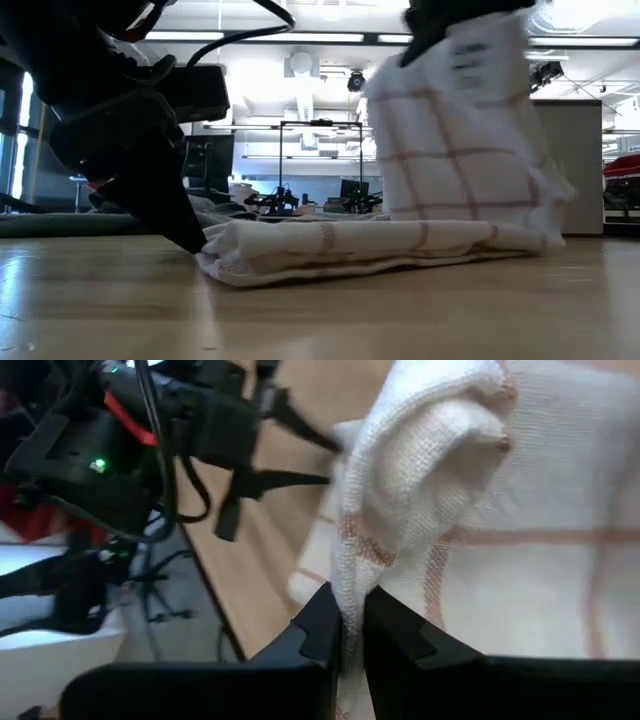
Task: Fold towel
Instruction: Fold the white checkered towel
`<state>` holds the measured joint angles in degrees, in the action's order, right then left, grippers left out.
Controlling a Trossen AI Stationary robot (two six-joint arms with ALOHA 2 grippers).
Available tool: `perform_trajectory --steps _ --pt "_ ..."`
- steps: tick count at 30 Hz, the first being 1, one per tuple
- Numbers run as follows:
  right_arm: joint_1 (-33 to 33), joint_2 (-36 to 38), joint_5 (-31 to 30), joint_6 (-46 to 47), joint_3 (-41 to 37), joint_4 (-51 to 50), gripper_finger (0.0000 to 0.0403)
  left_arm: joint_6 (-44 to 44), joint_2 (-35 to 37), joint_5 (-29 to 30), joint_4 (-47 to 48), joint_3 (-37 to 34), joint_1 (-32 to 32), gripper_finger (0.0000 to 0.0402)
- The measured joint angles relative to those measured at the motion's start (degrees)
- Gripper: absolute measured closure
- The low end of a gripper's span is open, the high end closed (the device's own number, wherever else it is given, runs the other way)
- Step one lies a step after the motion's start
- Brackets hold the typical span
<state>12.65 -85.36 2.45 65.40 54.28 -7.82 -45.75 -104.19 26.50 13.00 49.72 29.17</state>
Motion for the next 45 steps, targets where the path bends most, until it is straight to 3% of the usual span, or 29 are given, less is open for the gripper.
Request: perform_trajectory --steps 6,13,26,31,38,45 --pt "-0.28 -11.83 6.02 0.09 0.00 17.20 0.0388 2.87 -0.05 0.38 -1.11 -0.04 0.15 0.0271" --pt "-0.79 -19.82 8.05 0.14 0.00 29.58 0.0388 2.99 -0.10 0.94 -1.24 -0.05 0.22 0.0271" --pt "-2.45 -20.74 7.68 -2.25 0.00 32.49 0.0386 4.43 -0.12 1.09 -2.50 -0.11 0.09 0.0271" --pt "-2.54 -20.76 8.59 -2.28 0.00 32.11 0.0327 4.46 -0.12 1.09 -2.50 -0.11 0.09 0.0271" --pt "-3.51 -20.41 16.81 -4.53 0.00 31.92 0.0249 4.46 0.31 0.90 -1.96 -0.08 0.05 0.0271" --pt "-4.37 -13.42 18.79 -8.52 0.00 25.83 0.0231 7.88 6.11 -2.81 13.20 4.11 0.08 0.0271"
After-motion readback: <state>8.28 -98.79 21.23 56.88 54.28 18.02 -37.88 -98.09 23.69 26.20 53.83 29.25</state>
